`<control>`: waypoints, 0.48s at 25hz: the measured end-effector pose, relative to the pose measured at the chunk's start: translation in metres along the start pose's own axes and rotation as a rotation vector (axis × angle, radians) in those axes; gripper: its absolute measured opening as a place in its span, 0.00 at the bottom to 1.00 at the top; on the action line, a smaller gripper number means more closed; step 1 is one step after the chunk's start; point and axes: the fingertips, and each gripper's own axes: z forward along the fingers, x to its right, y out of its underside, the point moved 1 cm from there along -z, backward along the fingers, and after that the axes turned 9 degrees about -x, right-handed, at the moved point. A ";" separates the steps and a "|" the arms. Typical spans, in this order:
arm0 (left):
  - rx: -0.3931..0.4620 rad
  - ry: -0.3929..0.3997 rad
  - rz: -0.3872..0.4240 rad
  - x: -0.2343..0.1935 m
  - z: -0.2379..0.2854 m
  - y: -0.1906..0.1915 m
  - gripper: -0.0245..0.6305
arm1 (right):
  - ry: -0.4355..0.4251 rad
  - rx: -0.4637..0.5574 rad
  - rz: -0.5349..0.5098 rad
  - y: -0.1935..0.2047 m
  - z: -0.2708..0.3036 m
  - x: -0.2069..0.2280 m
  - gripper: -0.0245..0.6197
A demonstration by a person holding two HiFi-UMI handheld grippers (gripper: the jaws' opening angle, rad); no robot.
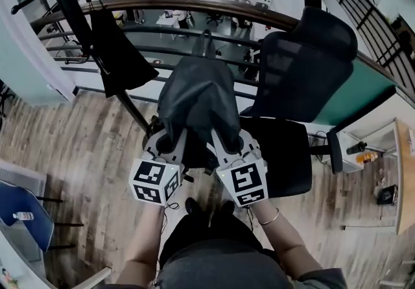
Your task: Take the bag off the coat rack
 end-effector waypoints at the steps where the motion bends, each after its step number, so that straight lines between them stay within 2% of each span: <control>1: 0.002 0.019 0.005 0.008 0.005 -0.004 0.09 | 0.017 0.000 0.003 0.001 -0.006 0.008 0.08; 12: 0.026 0.187 0.096 0.104 0.060 -0.048 0.09 | 0.195 0.002 0.069 0.023 -0.080 0.095 0.08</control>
